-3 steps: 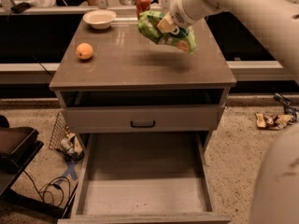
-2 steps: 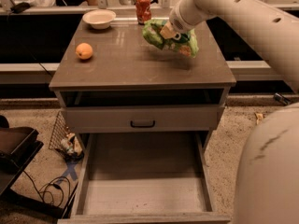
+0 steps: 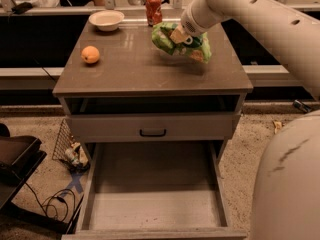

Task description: Pick green rice chip bag from middle drawer and place on counter

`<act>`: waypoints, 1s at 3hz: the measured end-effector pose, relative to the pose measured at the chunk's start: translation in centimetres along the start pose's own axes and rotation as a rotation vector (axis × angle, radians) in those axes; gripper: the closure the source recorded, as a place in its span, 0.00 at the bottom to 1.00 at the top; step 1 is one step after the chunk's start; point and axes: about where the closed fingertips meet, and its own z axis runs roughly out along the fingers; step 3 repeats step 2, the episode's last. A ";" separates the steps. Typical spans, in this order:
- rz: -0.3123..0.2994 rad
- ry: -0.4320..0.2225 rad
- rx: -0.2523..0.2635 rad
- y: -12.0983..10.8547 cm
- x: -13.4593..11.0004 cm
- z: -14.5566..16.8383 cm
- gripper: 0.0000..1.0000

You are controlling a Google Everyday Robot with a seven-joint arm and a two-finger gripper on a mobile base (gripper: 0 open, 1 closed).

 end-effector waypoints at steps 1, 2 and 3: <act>-0.001 0.002 -0.005 0.2 0.0 0.3 0.20; -0.002 0.003 -0.008 0.4 0.0 0.5 0.00; -0.002 0.003 -0.008 0.4 0.0 0.5 0.00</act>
Offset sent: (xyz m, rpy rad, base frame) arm 0.0002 0.0017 -0.0019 -0.0004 0.0028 0.0024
